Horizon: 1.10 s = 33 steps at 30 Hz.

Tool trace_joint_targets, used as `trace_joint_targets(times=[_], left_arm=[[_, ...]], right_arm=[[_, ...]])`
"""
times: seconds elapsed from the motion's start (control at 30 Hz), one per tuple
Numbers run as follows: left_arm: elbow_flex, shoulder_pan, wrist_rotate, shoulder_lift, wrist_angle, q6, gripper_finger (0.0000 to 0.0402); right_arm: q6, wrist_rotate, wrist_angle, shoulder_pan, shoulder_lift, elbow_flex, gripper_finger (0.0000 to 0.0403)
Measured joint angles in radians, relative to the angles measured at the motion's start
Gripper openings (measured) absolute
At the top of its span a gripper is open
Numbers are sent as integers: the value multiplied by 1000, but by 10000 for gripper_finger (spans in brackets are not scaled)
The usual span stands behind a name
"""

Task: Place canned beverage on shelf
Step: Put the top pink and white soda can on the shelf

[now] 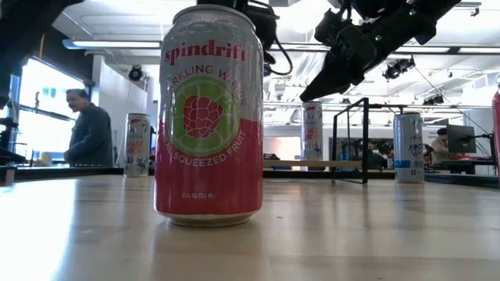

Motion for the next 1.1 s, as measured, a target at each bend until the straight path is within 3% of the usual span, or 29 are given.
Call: trace_joint_targets(times=[0.23,1.1], left_arm=[[47,-1,-60,49,25,62,261],[46,-1,-39,49,49,27,262]], right_arm=[[0,-2,0,0,0,0,0],[3,-4,0,0,0,0,0]])
